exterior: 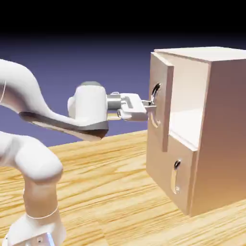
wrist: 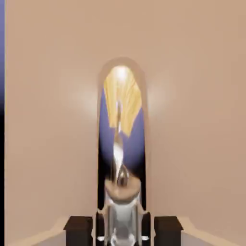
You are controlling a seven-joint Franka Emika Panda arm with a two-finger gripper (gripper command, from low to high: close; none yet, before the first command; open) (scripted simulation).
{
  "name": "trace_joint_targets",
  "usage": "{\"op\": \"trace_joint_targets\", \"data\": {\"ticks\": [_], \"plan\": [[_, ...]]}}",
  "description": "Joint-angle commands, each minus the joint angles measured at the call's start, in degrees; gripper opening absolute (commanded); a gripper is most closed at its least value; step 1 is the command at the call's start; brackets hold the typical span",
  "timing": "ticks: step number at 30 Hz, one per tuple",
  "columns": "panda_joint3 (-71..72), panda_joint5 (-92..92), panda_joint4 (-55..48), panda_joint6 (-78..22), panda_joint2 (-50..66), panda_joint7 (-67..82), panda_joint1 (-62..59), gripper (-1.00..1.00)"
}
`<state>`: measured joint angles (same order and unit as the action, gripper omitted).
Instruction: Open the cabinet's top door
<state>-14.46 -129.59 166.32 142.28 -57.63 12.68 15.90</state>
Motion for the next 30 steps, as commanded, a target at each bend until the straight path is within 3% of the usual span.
{"op": "trace_joint_targets", "data": {"ticks": [1,17,30], "plan": [[1.6,2.6,0.8,-0.9,-0.8,1.0,-0.4,-1.00],[28.2,42.4,5.6,-22.3,-7.4,12.5,3.0,-1.00],[55.0,71.2,-8.8,-50.5,7.8,10.4,0.7,-1.00]]}}
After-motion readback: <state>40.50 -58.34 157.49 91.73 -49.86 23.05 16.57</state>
